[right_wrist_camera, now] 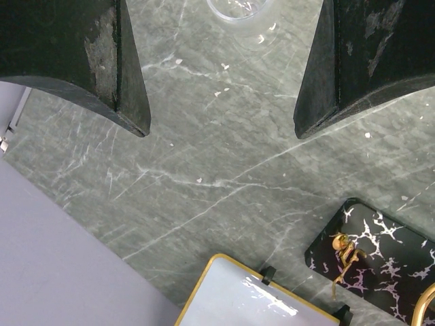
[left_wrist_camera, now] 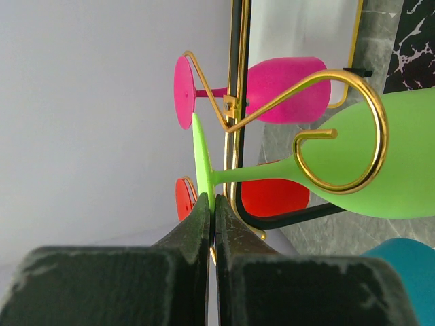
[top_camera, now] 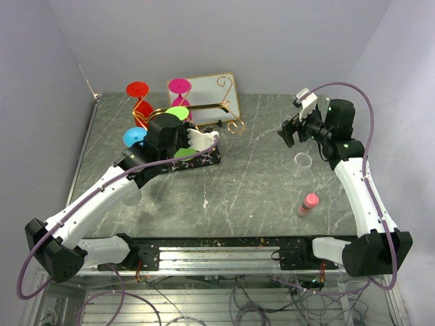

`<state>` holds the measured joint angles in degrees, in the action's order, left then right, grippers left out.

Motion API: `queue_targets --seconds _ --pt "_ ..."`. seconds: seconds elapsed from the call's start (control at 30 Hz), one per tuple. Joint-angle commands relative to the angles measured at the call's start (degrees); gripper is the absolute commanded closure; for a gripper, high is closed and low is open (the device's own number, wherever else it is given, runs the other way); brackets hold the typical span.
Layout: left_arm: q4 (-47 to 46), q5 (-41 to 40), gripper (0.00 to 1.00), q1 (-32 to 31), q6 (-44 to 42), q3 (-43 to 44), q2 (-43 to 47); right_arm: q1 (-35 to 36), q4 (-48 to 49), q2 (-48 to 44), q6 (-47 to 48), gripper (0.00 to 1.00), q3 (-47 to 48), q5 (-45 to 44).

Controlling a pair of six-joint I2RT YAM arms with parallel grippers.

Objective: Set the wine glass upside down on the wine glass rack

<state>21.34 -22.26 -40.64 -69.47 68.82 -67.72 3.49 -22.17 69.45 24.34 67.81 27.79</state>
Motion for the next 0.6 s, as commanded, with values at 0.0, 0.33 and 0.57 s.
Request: queue_targets --seconds 0.0,0.33,0.57 --pt "-3.42 0.17 0.93 -1.03 0.15 0.49 -0.42 -0.72 -0.52 -1.16 -0.16 0.14 0.06 1.29" --pt "-4.27 1.54 0.93 -2.06 -0.22 1.14 -1.94 -1.00 -1.02 -1.16 -0.05 0.14 0.28 1.82" --pt "-2.71 3.36 0.93 -2.93 0.89 1.66 -2.52 -1.03 -1.14 -1.11 -0.04 0.14 0.38 1.92"
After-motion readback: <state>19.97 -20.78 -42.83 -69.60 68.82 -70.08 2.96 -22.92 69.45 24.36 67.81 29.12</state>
